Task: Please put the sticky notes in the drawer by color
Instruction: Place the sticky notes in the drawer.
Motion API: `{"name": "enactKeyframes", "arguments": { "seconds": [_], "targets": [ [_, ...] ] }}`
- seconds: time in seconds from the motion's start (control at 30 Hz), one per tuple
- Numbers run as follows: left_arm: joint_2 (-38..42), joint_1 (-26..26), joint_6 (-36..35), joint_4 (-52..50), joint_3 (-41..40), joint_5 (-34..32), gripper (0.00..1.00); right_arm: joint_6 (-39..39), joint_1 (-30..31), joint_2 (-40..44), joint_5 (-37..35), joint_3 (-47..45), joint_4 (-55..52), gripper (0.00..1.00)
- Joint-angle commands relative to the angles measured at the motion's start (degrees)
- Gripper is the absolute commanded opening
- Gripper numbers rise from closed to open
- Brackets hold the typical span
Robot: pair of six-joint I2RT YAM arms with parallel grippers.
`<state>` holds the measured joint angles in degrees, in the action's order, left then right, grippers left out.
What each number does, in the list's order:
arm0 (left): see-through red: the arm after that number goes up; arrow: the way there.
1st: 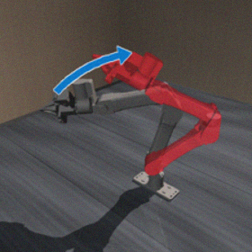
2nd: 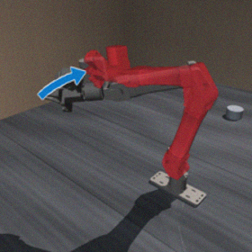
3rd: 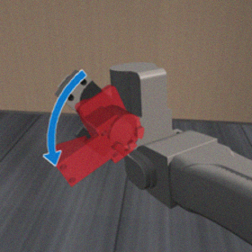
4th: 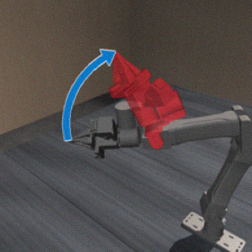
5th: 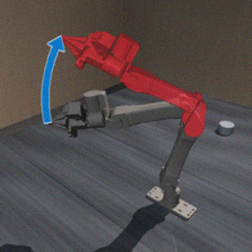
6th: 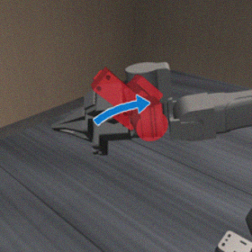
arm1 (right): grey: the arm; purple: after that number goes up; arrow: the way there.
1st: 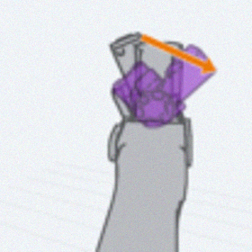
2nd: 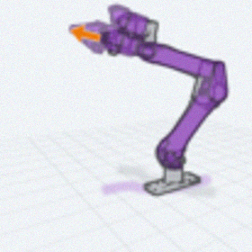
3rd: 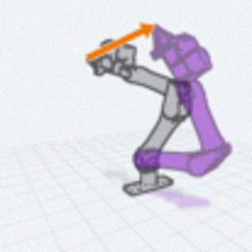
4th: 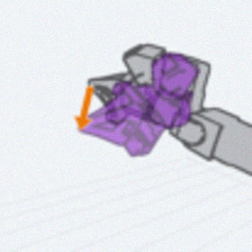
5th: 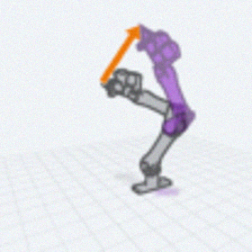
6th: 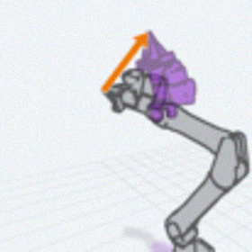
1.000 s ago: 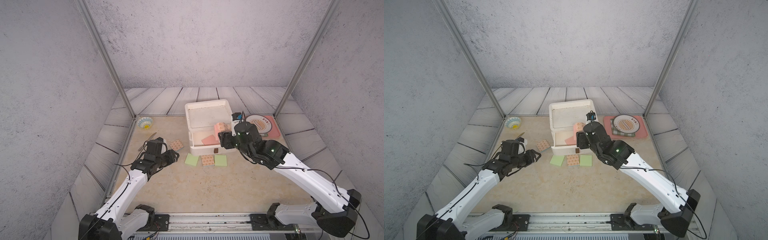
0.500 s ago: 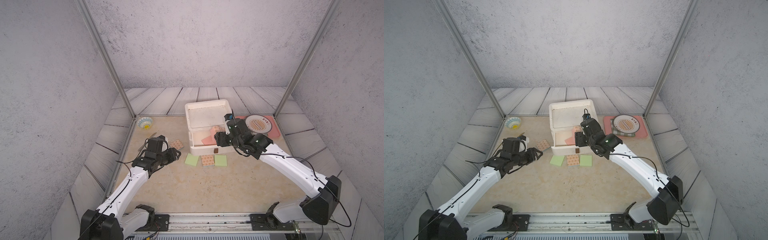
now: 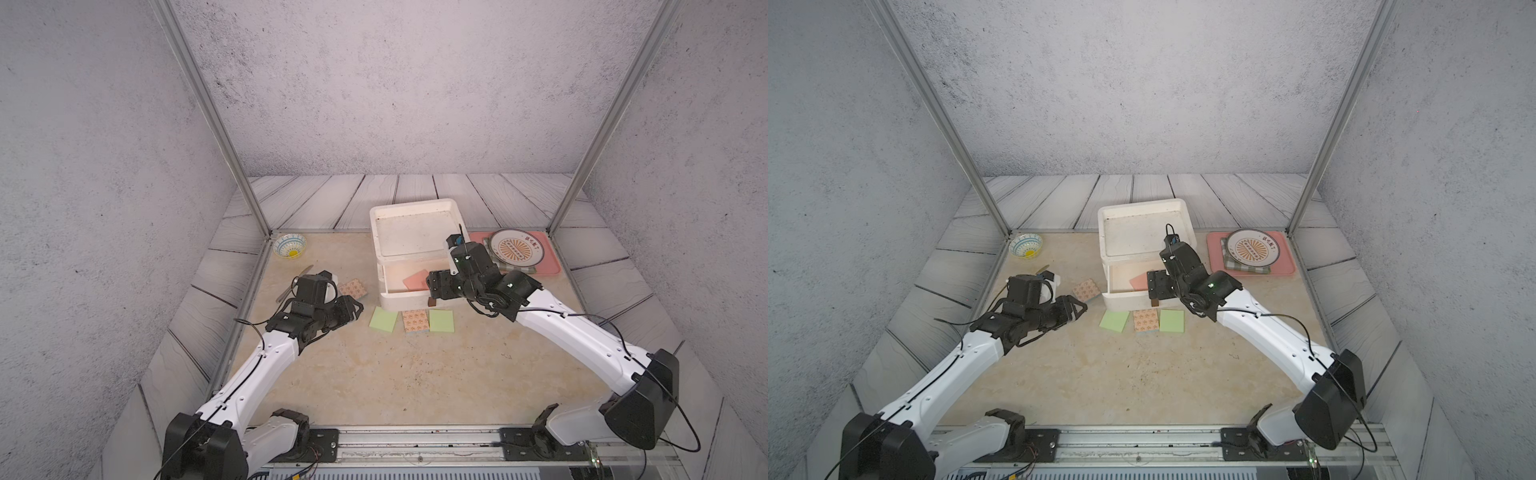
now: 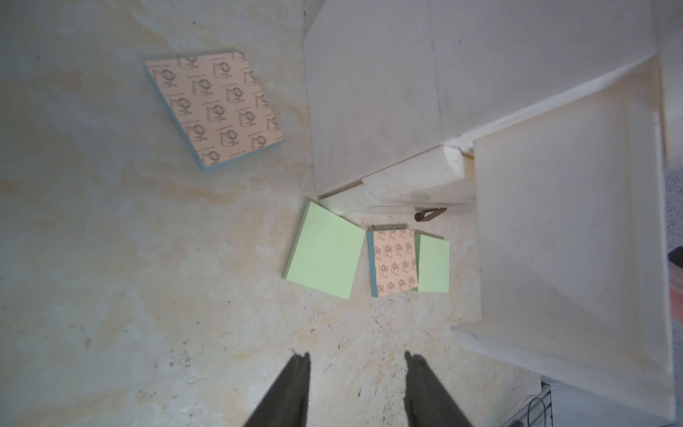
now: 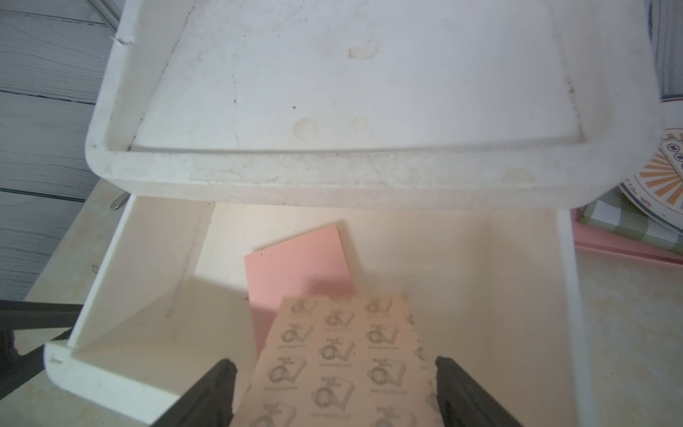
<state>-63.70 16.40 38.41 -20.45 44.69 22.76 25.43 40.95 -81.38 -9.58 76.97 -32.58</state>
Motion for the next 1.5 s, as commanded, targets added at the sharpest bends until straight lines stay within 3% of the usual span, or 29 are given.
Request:
{"name": "enactKeyframes", "arguments": {
  "seconds": [0.0, 0.27, 0.37, 0.6, 0.8, 1.47],
  "targets": [
    [0.68, 0.30, -0.68, -0.16, -0.30, 0.26, 0.46, -1.36, -0.17, -1.30, -1.31, 3.31, -1.12, 0.87],
    [0.86, 0.30, -0.83, -0.49, -0.43, 0.18, 0.47, -2.23, -0.23, 1.66, -1.60, 3.86, -2.81, 0.87],
    [0.86, 0.30, -0.96, -0.48, -0.48, 0.11, 0.47, -2.03, -0.15, 4.49, 2.82, 2.35, -4.63, 0.81],
    [-0.54, 0.62, -0.16, 0.90, -0.50, 0.35, 0.46, -2.57, -0.17, 8.78, 5.56, 0.34, -8.46, 0.54],
    [-1.43, 1.87, 0.03, 0.94, 0.16, -0.21, 0.46, -2.56, -0.16, 7.00, 7.85, 0.28, -8.64, 0.22],
    [-1.75, 2.05, -0.58, 0.49, -0.02, -0.79, 0.47, -5.52, -0.76, -4.43, 5.10, 5.44, -7.42, 0.21]
  ]
}}
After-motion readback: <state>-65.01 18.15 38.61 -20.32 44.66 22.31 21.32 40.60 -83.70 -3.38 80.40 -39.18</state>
